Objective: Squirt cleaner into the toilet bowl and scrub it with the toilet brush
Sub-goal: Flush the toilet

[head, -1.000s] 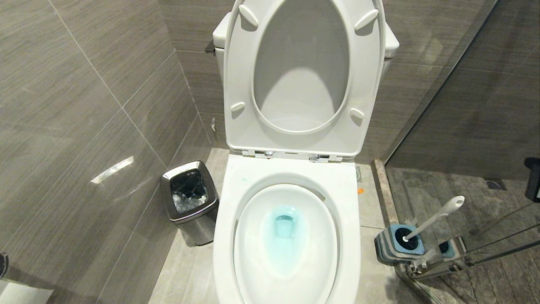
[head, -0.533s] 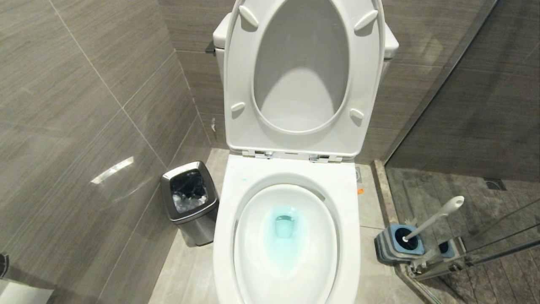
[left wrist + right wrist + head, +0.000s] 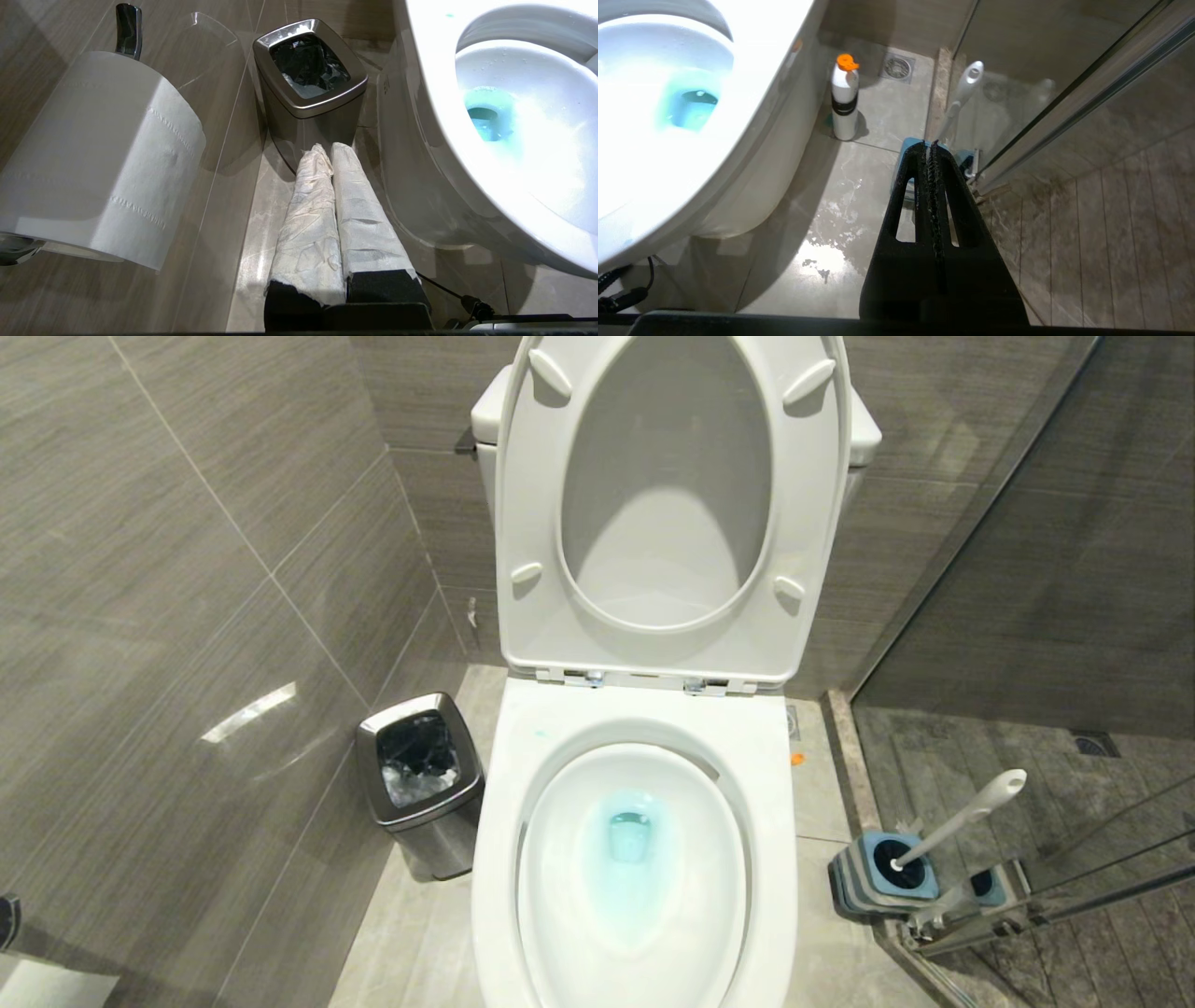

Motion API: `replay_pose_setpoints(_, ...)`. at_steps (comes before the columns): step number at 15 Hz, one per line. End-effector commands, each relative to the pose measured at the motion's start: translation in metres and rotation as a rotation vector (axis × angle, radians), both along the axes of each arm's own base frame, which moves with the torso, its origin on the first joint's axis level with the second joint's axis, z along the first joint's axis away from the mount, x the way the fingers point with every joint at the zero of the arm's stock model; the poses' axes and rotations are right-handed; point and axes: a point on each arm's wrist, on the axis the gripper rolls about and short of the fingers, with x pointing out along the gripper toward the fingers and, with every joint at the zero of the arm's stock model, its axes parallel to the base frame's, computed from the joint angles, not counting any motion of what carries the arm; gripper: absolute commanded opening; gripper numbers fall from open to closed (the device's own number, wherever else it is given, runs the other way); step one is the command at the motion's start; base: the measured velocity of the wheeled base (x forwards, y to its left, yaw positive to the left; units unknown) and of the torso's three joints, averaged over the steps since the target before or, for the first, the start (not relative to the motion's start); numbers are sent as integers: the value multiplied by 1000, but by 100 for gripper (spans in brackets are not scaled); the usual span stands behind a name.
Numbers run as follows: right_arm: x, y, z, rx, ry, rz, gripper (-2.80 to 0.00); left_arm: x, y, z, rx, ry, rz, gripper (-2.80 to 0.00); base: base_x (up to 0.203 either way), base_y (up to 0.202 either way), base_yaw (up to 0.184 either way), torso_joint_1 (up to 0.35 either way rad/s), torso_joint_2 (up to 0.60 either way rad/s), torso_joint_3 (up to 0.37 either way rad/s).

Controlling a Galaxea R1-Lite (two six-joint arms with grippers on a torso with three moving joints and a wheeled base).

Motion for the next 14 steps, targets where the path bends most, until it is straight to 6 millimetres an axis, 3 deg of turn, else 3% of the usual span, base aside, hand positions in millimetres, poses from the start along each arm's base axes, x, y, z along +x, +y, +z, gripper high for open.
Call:
replay_pose_setpoints(1,-7,0,-8,-4,-83,13,-280,0,0,0,0,0,0,-280,0,0,0,0,0,0)
replay_pose_setpoints(7,-25,1,-28,-7,-124,60,-280,0,0,0,0,0,1,-280,0,0,0,0,0,0)
replay_pose_setpoints(14,-30,1,-40,12,-82,68,-280,0,0,0,0,0,1,-280,0,0,0,0,0,0)
